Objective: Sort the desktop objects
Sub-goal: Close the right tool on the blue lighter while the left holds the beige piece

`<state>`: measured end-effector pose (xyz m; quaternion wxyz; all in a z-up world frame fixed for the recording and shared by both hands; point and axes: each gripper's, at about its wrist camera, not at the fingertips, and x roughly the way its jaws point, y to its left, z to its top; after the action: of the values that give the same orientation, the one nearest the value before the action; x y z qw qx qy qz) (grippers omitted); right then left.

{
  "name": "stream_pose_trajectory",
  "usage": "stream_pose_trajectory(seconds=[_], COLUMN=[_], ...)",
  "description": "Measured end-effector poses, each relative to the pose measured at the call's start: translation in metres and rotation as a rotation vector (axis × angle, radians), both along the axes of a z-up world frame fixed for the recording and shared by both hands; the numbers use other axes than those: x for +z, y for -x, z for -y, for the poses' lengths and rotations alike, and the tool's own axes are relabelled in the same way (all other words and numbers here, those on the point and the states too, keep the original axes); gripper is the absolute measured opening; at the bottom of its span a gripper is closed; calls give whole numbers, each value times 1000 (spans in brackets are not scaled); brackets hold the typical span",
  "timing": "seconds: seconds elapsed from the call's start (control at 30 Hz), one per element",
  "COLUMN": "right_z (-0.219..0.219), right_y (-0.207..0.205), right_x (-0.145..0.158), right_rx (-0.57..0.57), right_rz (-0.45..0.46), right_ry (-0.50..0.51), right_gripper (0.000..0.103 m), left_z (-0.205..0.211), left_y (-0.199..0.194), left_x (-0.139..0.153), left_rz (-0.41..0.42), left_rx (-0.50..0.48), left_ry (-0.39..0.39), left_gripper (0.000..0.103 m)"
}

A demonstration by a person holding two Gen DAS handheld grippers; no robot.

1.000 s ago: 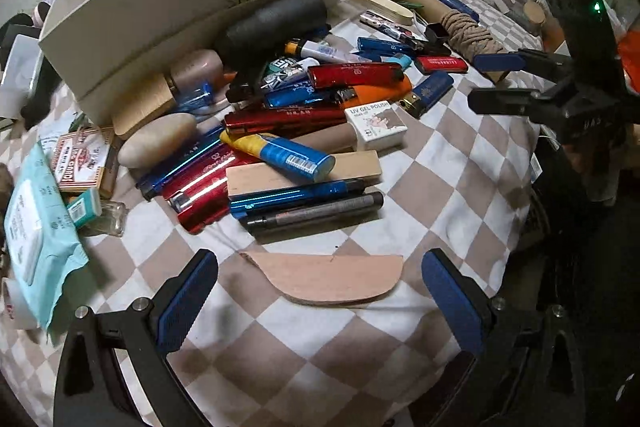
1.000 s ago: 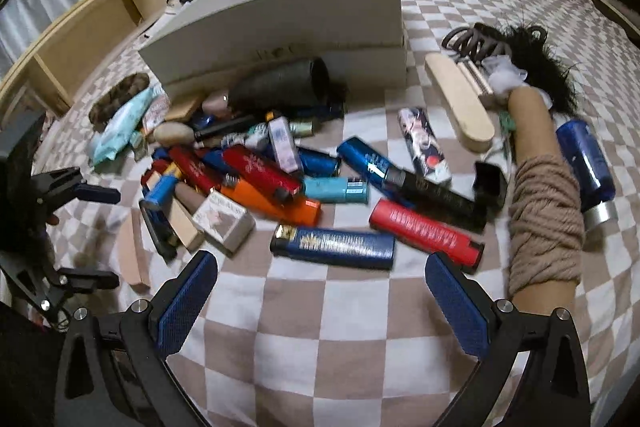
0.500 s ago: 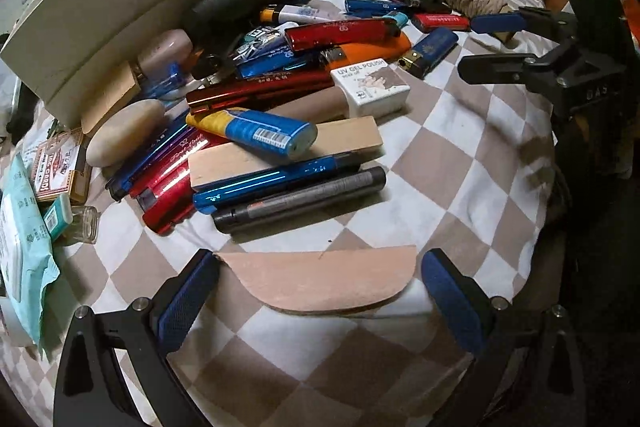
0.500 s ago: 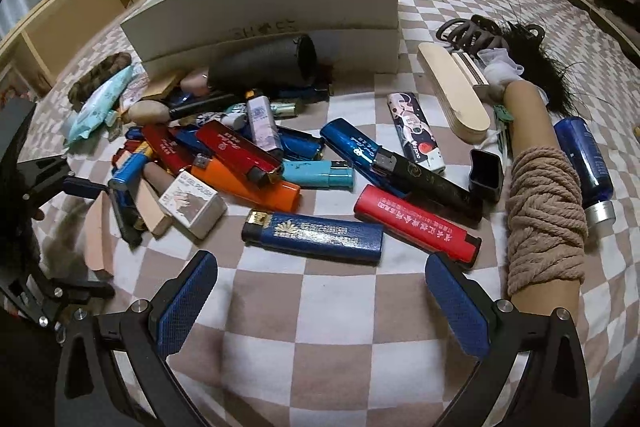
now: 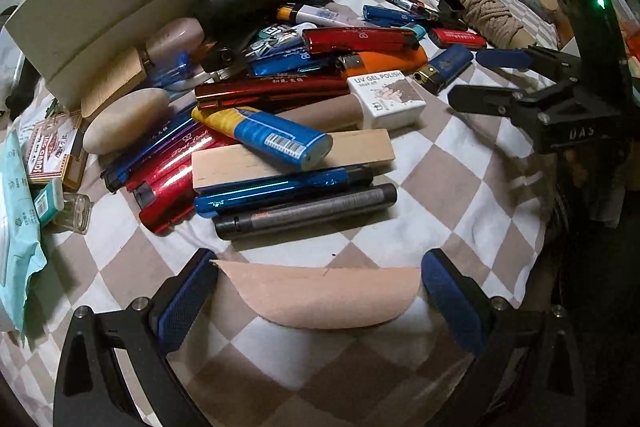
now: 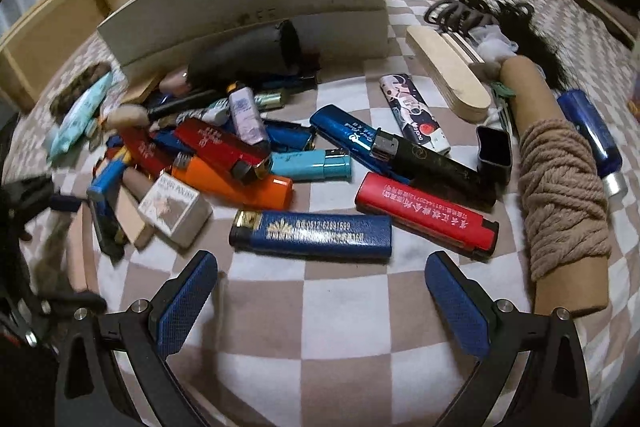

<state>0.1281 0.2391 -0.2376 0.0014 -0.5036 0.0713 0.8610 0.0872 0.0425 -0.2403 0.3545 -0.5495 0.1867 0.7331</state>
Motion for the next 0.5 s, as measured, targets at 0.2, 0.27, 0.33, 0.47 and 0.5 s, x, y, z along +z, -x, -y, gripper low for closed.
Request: stream_pose_trajectory(seconds=[0.2,0.27,0.33,0.47,0.5], right_z=[2,5,9,16,17], right_y=[1,0,1,1,2], right_x=[-1,-2,-4,-5,-5], right_rx=[-48,-47,-36,-17,-22], right_rz=[15,11,8,5,5], right_ry=[-11,-31,-64,-96,-95], right_gripper=[103,103,103,103,103], left_z=[2,3,3,2,2], left_y=[0,-1,-1,-2,-2], left_x=[2,3,3,3,3], left_rz=[2,-1,-3,-7,-8], left_rx=[15,17,18,21,22], left_ry=[-3,-1,-1,3,5], left_gripper=[103,103,103,102,102])
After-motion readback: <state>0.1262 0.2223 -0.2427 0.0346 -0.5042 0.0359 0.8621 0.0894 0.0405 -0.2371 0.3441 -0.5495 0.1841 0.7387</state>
